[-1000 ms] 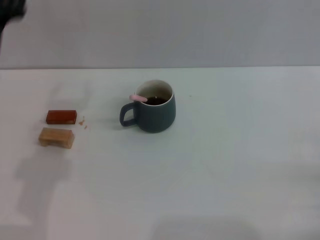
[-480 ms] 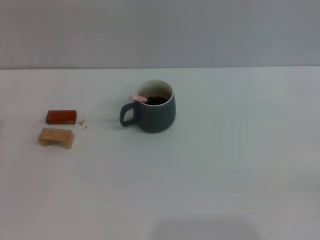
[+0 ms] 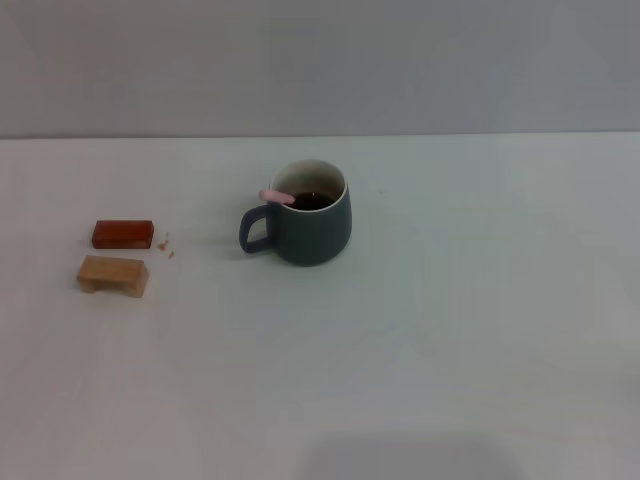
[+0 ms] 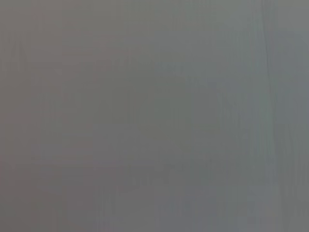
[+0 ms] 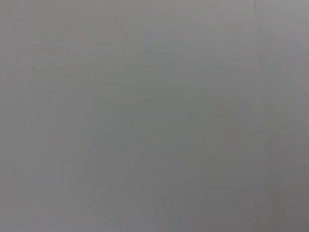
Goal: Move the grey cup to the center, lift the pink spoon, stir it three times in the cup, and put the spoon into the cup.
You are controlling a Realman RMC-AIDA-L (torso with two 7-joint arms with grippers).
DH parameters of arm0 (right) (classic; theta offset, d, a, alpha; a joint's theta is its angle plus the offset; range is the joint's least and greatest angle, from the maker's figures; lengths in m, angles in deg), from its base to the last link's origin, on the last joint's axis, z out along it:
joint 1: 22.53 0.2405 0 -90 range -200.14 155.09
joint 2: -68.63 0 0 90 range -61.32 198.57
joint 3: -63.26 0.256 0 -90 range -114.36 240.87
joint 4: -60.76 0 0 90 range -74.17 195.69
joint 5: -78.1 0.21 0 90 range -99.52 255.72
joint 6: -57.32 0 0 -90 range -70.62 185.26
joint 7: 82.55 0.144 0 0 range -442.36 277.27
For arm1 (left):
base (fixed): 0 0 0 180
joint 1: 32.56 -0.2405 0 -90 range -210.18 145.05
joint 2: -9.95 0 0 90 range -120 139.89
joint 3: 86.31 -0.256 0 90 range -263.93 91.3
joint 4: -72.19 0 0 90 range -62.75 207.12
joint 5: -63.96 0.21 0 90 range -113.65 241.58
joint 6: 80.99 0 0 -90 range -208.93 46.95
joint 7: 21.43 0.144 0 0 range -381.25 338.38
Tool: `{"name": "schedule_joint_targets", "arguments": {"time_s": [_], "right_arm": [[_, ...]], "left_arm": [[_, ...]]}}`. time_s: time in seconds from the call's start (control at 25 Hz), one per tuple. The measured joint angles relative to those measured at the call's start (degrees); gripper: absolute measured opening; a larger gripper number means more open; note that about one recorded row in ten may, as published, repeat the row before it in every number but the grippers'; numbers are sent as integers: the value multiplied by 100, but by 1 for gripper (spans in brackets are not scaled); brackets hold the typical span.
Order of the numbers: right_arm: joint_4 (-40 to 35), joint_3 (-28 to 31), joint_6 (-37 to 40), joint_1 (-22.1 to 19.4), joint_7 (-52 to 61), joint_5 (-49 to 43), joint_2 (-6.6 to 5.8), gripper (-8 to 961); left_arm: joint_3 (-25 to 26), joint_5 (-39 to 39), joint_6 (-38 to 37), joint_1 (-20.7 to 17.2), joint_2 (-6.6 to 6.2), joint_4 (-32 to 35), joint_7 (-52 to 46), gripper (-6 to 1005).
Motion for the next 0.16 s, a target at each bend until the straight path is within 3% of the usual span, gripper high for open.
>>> {"name": "schedule_joint_targets", "arguments": {"time_s": [0.16], "right_arm": [[-3, 0, 10, -1, 2, 0, 1, -1]], "left_arm": [[-31, 15, 9, 15, 8, 62, -34, 836]]}}
